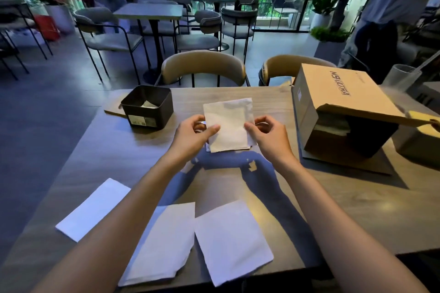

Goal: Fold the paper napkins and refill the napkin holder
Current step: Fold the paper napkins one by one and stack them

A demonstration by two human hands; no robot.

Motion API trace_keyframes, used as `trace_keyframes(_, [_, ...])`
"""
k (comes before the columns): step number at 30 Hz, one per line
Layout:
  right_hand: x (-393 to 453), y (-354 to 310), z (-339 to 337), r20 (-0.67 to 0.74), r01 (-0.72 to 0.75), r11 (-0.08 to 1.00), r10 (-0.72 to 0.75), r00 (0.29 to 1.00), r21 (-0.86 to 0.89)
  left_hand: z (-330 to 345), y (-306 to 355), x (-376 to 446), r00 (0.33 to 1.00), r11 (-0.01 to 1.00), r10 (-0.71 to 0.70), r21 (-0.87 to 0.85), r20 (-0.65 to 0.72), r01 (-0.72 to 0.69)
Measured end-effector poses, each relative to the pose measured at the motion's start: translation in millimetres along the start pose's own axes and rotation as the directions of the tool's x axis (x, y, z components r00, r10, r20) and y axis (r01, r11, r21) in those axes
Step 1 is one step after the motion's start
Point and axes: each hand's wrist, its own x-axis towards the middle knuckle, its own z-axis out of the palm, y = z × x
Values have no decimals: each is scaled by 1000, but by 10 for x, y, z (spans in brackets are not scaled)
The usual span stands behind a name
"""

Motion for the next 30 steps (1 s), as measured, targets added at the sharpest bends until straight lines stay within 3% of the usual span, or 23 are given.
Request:
trace_keyframes(5, [333,68,168,-67,-63,997,59,996,-52,-31,-53,384,998,997,-54,61,-15,55])
trace_keyframes(9, [528,186,286,-57,-14,966,-1,998,-258,21,-226,599,993,953,-65,289,-96,90])
trace_keyframes(13, [594,329,317,-57,19,933,-42,997,-358,67,-378,642,999,884,-22,465,-50,43])
trace_keyframes(22, [505,388,272,-50,72,893,-105,993,-445,50,-339,533,998,861,37,508,-54,-4])
trace_keyframes(25, [403,287,212,-44,147,873,-189,981,-464,20,-192,381,987,827,146,556,-65,-86])
trace_keyframes(28, [265,187,100,94,222,852,-202,975,-474,-72,-25,172,976,816,192,536,105,-218])
trace_keyframes(30, [165,127,44,200,260,834,-184,963,-486,-127,81,-3,920,849,3,486,392,-209])
